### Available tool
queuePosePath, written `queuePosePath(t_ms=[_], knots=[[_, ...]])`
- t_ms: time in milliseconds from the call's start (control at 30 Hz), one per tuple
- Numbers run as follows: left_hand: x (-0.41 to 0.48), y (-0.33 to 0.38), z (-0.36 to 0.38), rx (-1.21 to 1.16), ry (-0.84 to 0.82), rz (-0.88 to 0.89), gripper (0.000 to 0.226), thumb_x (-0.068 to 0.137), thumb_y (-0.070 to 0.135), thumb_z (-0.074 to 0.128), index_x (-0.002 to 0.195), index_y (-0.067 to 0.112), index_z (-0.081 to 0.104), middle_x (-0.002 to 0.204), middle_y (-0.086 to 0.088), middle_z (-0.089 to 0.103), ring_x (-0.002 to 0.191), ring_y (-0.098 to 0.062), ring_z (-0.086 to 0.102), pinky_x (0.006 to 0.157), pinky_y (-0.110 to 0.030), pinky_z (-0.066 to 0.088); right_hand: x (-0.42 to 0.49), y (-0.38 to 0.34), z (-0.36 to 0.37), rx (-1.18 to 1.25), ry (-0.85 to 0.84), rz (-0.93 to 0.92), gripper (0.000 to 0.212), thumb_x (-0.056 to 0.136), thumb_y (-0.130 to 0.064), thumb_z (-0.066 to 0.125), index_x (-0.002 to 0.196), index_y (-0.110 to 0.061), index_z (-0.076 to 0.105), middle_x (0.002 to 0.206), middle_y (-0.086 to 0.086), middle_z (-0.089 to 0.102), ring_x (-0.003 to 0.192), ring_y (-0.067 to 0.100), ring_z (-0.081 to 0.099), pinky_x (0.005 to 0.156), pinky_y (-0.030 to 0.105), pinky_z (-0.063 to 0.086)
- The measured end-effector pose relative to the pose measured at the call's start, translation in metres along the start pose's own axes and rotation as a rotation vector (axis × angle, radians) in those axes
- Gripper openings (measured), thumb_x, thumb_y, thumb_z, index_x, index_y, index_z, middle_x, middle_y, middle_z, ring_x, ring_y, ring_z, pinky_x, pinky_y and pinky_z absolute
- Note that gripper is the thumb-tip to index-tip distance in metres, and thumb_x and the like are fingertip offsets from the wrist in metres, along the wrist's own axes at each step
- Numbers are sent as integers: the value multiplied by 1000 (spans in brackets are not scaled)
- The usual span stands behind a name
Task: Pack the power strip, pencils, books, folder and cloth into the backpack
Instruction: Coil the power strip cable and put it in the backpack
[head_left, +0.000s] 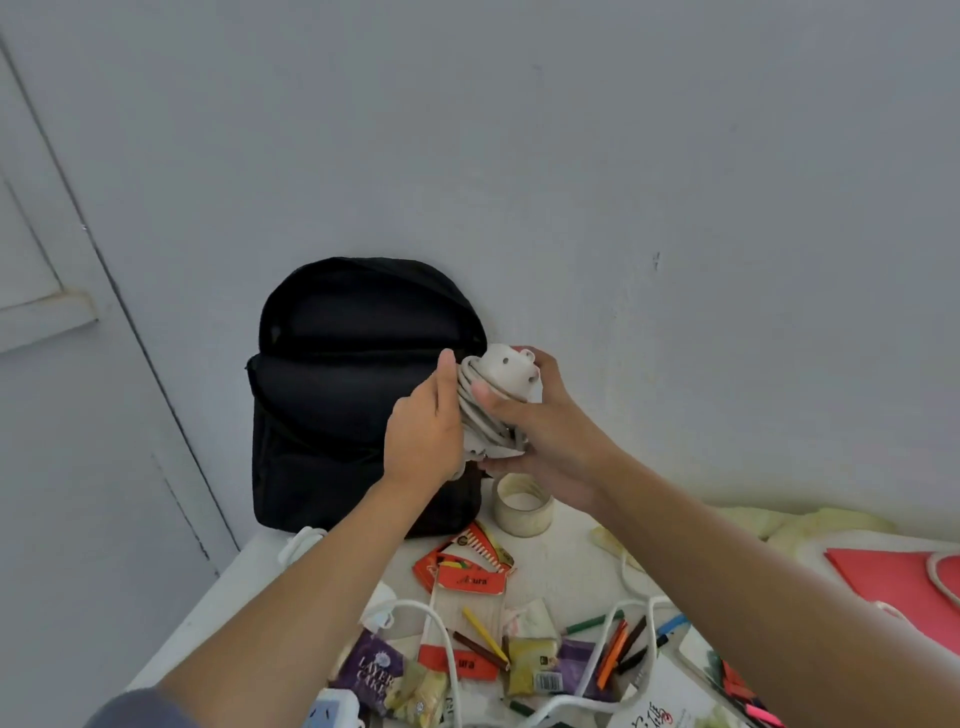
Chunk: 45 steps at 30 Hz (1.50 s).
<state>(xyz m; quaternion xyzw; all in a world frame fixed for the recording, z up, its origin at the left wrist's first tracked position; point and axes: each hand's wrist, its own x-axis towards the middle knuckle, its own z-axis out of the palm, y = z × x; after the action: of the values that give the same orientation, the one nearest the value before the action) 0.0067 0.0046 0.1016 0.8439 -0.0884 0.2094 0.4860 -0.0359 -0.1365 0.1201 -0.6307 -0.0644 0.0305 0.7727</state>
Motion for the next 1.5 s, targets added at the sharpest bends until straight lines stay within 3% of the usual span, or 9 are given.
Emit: queuePosePath(t_ms=[167,300,433,567,700,833,1000,1300,1500], knots=[[37,-13,-36,-164,26,56,58,110,45,32,87,-4,54,82,-25,57,72,-27,54,77,-51,52,39,-1,38,0,23,-103,58,87,-30,77,130,-43,40,128,-1,59,106,24,71,84,52,60],[76,-26,-75,-123,-69,129,52,109,49,33,96,5,58,84,-9,60,76,-19,57,76,-37,52,73,-5,64,-53,84,-265,60,84,-26,80,128,-40,42,129,-1,57,112,22,66,80,45,62],[122,-64,-112,-158,-91,-13,33,110,42,35,100,25,62,93,-4,65,88,-23,71,82,-40,57,111,-7,80,-61,156,-357,61,83,-20,81,127,-38,44,126,-2,56,114,20,64,82,46,62],[155,-129,-146,324,-191,25,22,107,29,47,117,21,64,112,1,68,108,-20,63,90,-31,44,151,-2,94,-71,156,-376,63,83,-14,81,130,-31,44,119,-6,56,113,18,63,82,44,62],[169,-185,-162,788,-447,93,60,102,59,40,153,28,39,154,3,42,144,-23,34,114,-50,26,194,16,117,-181,136,-390,69,77,-20,86,130,-35,44,122,-4,56,116,18,61,90,46,59],[176,-200,-170,669,-515,150,64,90,56,68,145,30,47,139,5,49,131,-20,41,112,-47,31,229,34,134,-271,110,-410,71,73,-28,87,127,-43,45,125,-6,55,118,17,58,92,48,57],[160,-210,-171,290,-327,328,40,68,31,94,94,22,64,93,8,57,87,-10,56,79,-25,46,256,58,148,-533,65,-388,71,71,-32,89,125,-45,45,126,3,54,114,15,56,97,33,52],[134,-227,-150,256,-31,388,39,63,25,97,90,15,71,94,7,48,83,-10,49,79,-9,39,265,84,160,-975,-88,-221,72,75,-56,79,130,-39,36,115,2,59,107,20,57,94,40,51],[130,-228,-146,275,15,384,41,63,28,97,90,13,70,93,3,51,82,-12,48,77,-9,38,268,65,157,-1142,-189,-117,64,71,-63,79,113,-32,42,101,-1,63,91,18,62,81,36,55]])
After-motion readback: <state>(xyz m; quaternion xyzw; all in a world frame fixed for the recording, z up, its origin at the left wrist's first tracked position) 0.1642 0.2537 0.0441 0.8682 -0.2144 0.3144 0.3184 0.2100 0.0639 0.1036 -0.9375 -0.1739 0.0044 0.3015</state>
